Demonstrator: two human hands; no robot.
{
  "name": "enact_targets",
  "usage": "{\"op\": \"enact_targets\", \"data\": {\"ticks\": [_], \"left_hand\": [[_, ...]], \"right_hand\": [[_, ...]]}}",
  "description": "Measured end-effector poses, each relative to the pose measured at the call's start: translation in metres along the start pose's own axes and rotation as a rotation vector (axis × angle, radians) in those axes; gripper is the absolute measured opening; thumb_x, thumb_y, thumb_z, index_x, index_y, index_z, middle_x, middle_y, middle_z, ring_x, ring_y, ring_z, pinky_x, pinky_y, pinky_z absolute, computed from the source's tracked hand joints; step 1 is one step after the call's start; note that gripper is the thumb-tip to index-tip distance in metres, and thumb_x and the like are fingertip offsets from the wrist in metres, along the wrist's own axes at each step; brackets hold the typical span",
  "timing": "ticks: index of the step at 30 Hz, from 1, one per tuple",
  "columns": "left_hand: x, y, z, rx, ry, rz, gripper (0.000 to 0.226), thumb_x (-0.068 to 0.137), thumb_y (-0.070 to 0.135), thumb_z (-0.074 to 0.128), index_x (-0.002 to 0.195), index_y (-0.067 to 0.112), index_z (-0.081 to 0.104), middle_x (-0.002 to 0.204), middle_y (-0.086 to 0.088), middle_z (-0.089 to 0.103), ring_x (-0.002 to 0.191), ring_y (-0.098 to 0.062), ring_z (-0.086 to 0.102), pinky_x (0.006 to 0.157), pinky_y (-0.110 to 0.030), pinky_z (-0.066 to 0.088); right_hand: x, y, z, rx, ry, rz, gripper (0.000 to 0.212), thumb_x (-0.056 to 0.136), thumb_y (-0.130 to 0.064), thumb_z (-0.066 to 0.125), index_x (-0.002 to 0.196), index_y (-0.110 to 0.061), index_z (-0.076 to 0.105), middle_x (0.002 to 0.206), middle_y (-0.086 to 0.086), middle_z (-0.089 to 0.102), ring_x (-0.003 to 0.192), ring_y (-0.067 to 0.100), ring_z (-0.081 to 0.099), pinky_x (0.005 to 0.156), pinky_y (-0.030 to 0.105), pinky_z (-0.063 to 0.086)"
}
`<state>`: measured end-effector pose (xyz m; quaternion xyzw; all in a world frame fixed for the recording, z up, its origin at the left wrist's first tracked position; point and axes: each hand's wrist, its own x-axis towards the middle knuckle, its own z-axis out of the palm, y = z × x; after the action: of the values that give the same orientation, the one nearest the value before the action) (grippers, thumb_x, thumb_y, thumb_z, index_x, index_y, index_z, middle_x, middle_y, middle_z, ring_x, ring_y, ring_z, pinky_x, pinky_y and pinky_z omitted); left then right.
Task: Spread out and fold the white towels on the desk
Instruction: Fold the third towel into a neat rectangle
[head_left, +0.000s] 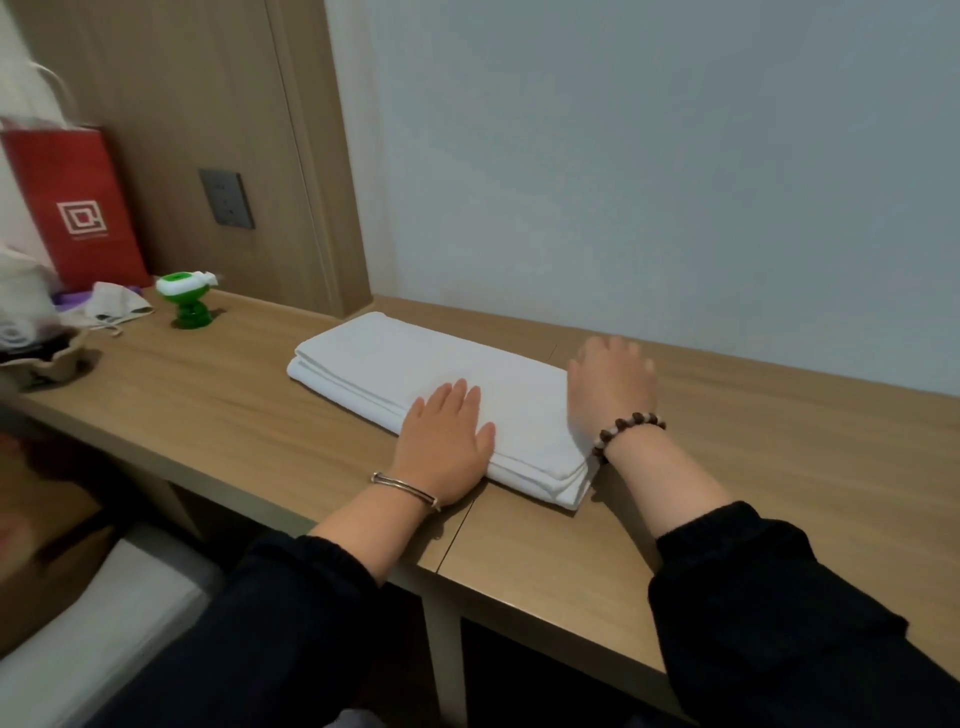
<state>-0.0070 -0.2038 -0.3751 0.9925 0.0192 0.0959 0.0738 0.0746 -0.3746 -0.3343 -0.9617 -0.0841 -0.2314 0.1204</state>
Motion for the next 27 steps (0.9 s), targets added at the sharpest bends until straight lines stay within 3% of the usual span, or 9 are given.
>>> {"op": "enact_targets", "data": {"ticks": [4, 7, 11, 13, 16, 18, 21, 24, 27], "left_hand": [[-0.006, 0.020, -0.002, 0.086, 0.061, -0.004, 0.055, 0.098, 0.036, 0.025, 0.147, 0.010, 0.023, 0.152, -0.008, 0.026, 0.136, -0.024, 0.025, 0.106, -0.039, 0.026], [-0.008, 0.023, -0.011, 0.150, 0.098, 0.073, 0.046, 0.097, 0.035, 0.028, 0.136, 0.013, 0.038, 0.135, -0.007, 0.043, 0.118, -0.025, 0.037, 0.090, -0.037, 0.037], [-0.009, 0.011, -0.023, 0.011, 0.068, 0.224, 0.036, 0.095, 0.037, 0.041, 0.126, 0.023, 0.051, 0.122, 0.001, 0.048, 0.112, -0.017, 0.039, 0.080, -0.030, 0.039], [-0.006, 0.000, -0.030, -0.082, 0.006, 0.259, 0.034, 0.092, 0.041, 0.050, 0.123, 0.028, 0.055, 0.117, 0.004, 0.050, 0.109, -0.013, 0.040, 0.079, -0.025, 0.035], [-0.003, -0.006, -0.034, -0.070, 0.003, 0.316, 0.031, 0.089, 0.044, 0.055, 0.117, 0.031, 0.060, 0.113, 0.006, 0.054, 0.104, -0.012, 0.045, 0.075, -0.023, 0.033], [-0.004, -0.003, -0.031, -0.026, 0.068, 0.347, 0.027, 0.089, 0.044, 0.056, 0.112, 0.032, 0.061, 0.111, 0.008, 0.055, 0.101, -0.011, 0.047, 0.071, -0.023, 0.033], [-0.009, 0.001, -0.023, 0.043, 0.174, 0.361, 0.019, 0.090, 0.043, 0.053, 0.103, 0.031, 0.056, 0.106, 0.010, 0.056, 0.095, -0.011, 0.047, 0.065, -0.023, 0.031], [-0.012, 0.004, -0.021, 0.073, 0.230, 0.363, 0.014, 0.093, 0.038, 0.049, 0.099, 0.026, 0.054, 0.102, 0.007, 0.055, 0.090, -0.014, 0.047, 0.058, -0.025, 0.029], [-0.015, 0.007, -0.021, 0.105, 0.227, 0.377, 0.016, 0.096, 0.034, 0.043, 0.101, 0.023, 0.053, 0.104, 0.004, 0.055, 0.091, -0.017, 0.048, 0.056, -0.027, 0.031]], "right_hand": [[-0.028, -0.017, 0.010, -0.023, -0.314, -0.103, 0.041, 0.099, -0.034, 0.024, 0.128, -0.014, 0.045, 0.134, 0.009, 0.044, 0.123, 0.027, 0.038, 0.098, 0.043, 0.035], [-0.032, -0.003, 0.011, -0.066, -0.383, -0.158, 0.044, 0.099, -0.037, 0.020, 0.137, -0.019, 0.036, 0.143, 0.005, 0.034, 0.132, 0.024, 0.029, 0.107, 0.049, 0.026], [-0.023, 0.022, 0.007, -0.043, -0.527, -0.160, 0.051, 0.100, -0.042, 0.019, 0.148, -0.023, 0.018, 0.158, 0.000, 0.011, 0.145, 0.024, 0.008, 0.114, 0.056, 0.011], [-0.022, 0.028, 0.003, -0.061, -0.528, -0.154, 0.051, 0.100, -0.042, 0.021, 0.148, -0.024, 0.018, 0.159, 0.001, 0.009, 0.145, 0.026, 0.007, 0.114, 0.055, 0.010], [-0.028, 0.027, -0.006, 0.003, -0.332, -0.216, 0.041, 0.099, -0.034, 0.035, 0.138, -0.021, 0.039, 0.149, 0.005, 0.031, 0.137, 0.026, 0.026, 0.110, 0.044, 0.022], [-0.036, 0.025, -0.012, 0.145, -0.241, -0.292, 0.023, 0.096, -0.032, 0.047, 0.115, -0.022, 0.057, 0.123, -0.001, 0.051, 0.116, 0.019, 0.044, 0.094, 0.033, 0.037], [-0.050, 0.026, -0.023, 0.301, -0.387, -0.344, 0.016, 0.086, -0.045, 0.060, 0.086, -0.031, 0.054, 0.094, -0.013, 0.048, 0.092, 0.009, 0.045, 0.075, 0.025, 0.038], [-0.055, 0.025, -0.030, 0.259, -0.428, -0.393, 0.025, 0.080, -0.050, 0.066, 0.085, -0.032, 0.050, 0.092, -0.014, 0.044, 0.089, 0.007, 0.041, 0.075, 0.025, 0.037], [-0.057, 0.021, -0.033, 0.252, -0.413, -0.389, 0.020, 0.083, -0.044, 0.065, 0.088, -0.030, 0.051, 0.092, -0.013, 0.045, 0.089, 0.007, 0.041, 0.074, 0.023, 0.035]]}}
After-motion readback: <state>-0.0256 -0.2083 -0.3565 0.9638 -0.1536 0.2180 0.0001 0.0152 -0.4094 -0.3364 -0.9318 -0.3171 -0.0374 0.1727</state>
